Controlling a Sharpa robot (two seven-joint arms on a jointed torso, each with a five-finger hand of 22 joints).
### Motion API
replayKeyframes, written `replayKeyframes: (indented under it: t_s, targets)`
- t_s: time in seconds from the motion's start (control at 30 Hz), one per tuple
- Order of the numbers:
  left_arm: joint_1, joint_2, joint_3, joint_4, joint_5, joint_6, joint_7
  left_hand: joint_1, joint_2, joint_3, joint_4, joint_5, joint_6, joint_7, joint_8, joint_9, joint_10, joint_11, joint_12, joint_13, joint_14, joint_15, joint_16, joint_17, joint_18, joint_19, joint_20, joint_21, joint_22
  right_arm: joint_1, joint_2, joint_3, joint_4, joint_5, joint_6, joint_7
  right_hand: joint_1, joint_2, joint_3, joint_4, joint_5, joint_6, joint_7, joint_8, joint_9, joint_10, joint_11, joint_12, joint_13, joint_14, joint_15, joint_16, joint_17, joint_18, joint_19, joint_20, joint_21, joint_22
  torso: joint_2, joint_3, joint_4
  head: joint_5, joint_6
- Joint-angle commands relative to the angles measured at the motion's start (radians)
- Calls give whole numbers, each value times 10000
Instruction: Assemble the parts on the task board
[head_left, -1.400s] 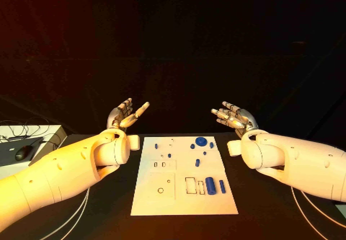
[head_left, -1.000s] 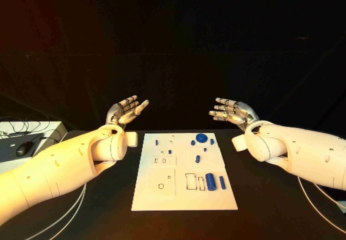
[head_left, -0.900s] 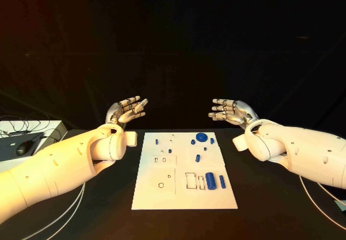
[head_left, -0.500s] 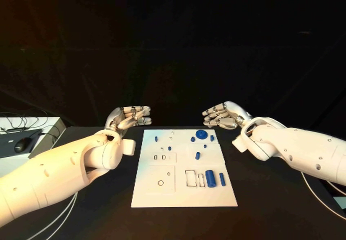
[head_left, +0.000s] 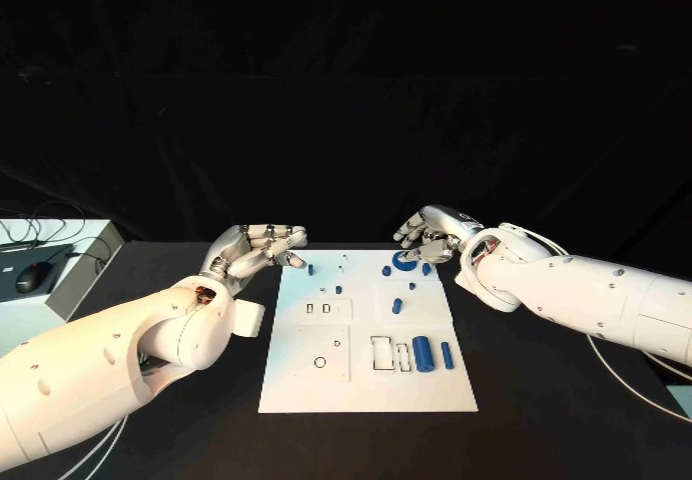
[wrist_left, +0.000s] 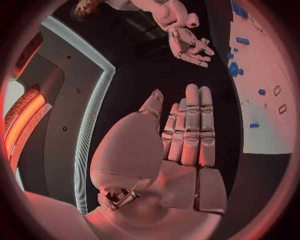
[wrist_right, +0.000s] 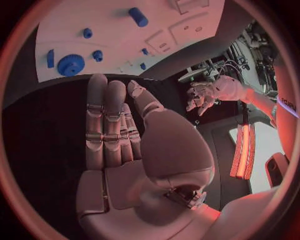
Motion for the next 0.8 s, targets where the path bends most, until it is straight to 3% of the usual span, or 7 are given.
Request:
replayKeyframes:
  t_s: [0.03,0.07,0.17,0.23,0.47,0.63,0.8]
  targets:
    - [-12,-30,30,187,-95,396,33,-55,9,-35,-40,-19,-40,-8,-12,-9,-11,6,-21,-7,96,-57,216,117,203,273,-56,345,176,19,127,20,-222,-1217,147,-842,-42,-129,49,140,37,-20,-66,16,2,-44,-20,8,10,-330,17,715,844,-84,569,-46,2736,3378,155,-79,148,-89,-30]
    - [-13,-41,35,223,-93,404,12,-76,-5,-52,-34,-23,-45,-12,-12,-9,-5,-14,-19,-7,253,-94,450,238,260,476,-123,628,327,23,164,22,-280,-1271,261,-925,-109,-155,24,250,59,-94,-126,35,8,41,-53,-26,14,-243,-39,708,822,-152,764,-103,3667,4500,168,-87,170,-101,-26]
    - [-14,-84,49,331,-97,421,-53,-122,-18,-97,3,-26,-34,-23,-12,-9,29,-36,-16,-5,-302,-134,2030,1161,301,-134,-197,2039,1247,38,297,28,-464,-1492,425,-1061,-66,-143,126,377,438,3,-106,33,17,417,-151,-3,27,-18,-101,980,853,-247,857,-138,4688,5798,221,-120,247,-156,-26]
    - [-14,-106,54,375,-100,433,-80,-93,-58,-101,-5,-24,-42,-58,-24,-14,23,-41,-26,-8,-427,-140,2495,1271,368,-399,-168,2534,1557,42,352,30,-520,-1613,434,-1093,-32,-126,277,353,716,145,-104,17,15,292,-136,-8,4,-15,-84,1060,815,-65,782,-159,4336,5261,247,-135,275,-180,-19]
    - [-14,-198,67,538,-115,548,-242,-164,-26,-144,57,-18,-56,-45,14,2,-7,-35,3,6,-759,-153,3851,1293,562,-846,-106,3757,2126,49,639,34,-802,-2366,700,-1555,-281,-319,729,391,717,305,-110,31,22,-48,-38,-16,-8,-111,-14,1432,351,271,718,-31,3861,4824,372,-190,385,-319,-32]
    - [-15,-223,72,608,-133,554,-292,-195,-37,-167,45,-18,-100,-75,-6,-7,-112,3,-14,1,-1056,-47,3265,557,808,-940,11,4699,2637,50,796,35,-995,-2850,967,-1837,-205,-380,724,426,598,396,-135,4,21,-385,32,1,-3,-149,33,1603,57,300,772,6,3642,4751,441,-237,448,-400,-6]
    - [-15,-255,73,648,-139,539,-315,-225,-35,-179,30,-21,-84,-80,-14,-11,-125,12,-11,2,-1128,-17,3283,284,864,-1195,100,4883,2669,50,907,35,-1110,-3200,1269,-2003,-140,-389,730,438,538,433,-227,10,19,-392,12,-14,-4,-200,20,1777,-179,296,826,-1,3555,4827,494,-262,501,-464,-26]
